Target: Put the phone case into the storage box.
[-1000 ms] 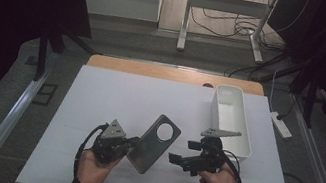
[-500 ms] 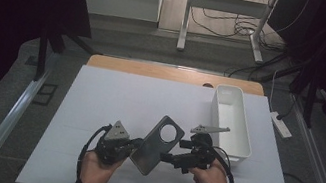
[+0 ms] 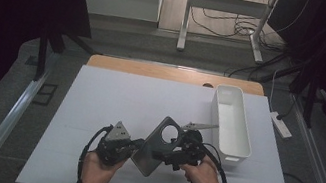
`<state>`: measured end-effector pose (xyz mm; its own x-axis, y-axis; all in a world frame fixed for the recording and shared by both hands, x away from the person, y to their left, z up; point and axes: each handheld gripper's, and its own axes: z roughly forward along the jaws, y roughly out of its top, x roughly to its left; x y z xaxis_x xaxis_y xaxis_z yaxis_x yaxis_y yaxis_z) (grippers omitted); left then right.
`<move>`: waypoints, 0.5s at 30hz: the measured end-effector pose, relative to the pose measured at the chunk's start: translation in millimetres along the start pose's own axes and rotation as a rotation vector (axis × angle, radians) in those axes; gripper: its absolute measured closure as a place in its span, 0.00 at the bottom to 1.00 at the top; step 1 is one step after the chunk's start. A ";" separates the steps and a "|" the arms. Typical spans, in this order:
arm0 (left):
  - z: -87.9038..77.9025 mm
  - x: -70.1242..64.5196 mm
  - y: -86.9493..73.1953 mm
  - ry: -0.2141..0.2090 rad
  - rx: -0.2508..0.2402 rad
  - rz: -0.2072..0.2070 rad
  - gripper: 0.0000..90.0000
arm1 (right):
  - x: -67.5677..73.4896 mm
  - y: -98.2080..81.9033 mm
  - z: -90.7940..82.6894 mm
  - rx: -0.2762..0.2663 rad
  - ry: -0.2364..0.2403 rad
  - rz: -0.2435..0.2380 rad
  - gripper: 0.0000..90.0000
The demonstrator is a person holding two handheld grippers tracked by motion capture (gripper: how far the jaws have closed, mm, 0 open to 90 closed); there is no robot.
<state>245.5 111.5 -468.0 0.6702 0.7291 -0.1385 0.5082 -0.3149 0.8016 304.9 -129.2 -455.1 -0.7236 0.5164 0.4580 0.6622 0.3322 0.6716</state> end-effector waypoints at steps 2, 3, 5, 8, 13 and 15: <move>-0.1 0.0 0.0 0.000 0.000 0.000 0.99 | 0.2 0.6 2.1 0.005 -0.001 0.001 0.00; -0.1 0.0 0.0 0.000 0.000 0.000 0.99 | 0.2 0.6 2.1 0.005 -0.001 0.001 0.00; -0.1 0.0 -0.2 0.000 0.000 0.001 0.99 | 0.6 1.0 3.6 0.012 -0.011 -0.002 0.00; 0.0 0.0 -0.2 0.000 0.001 0.001 0.99 | 0.8 1.0 5.4 0.031 -0.019 -0.006 0.01; 0.1 -0.3 -0.3 0.000 0.000 0.001 0.99 | -0.1 1.3 6.6 0.030 -0.008 0.028 0.04; 0.1 -0.2 -0.4 -0.001 -0.001 0.000 0.99 | 0.2 1.3 5.8 0.027 -0.017 0.030 0.11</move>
<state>245.2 111.5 -468.3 0.6708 0.7286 -0.1386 0.5076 -0.3148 0.8020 306.8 -124.1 -457.5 -0.6999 0.5395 0.4681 0.6889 0.3369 0.6418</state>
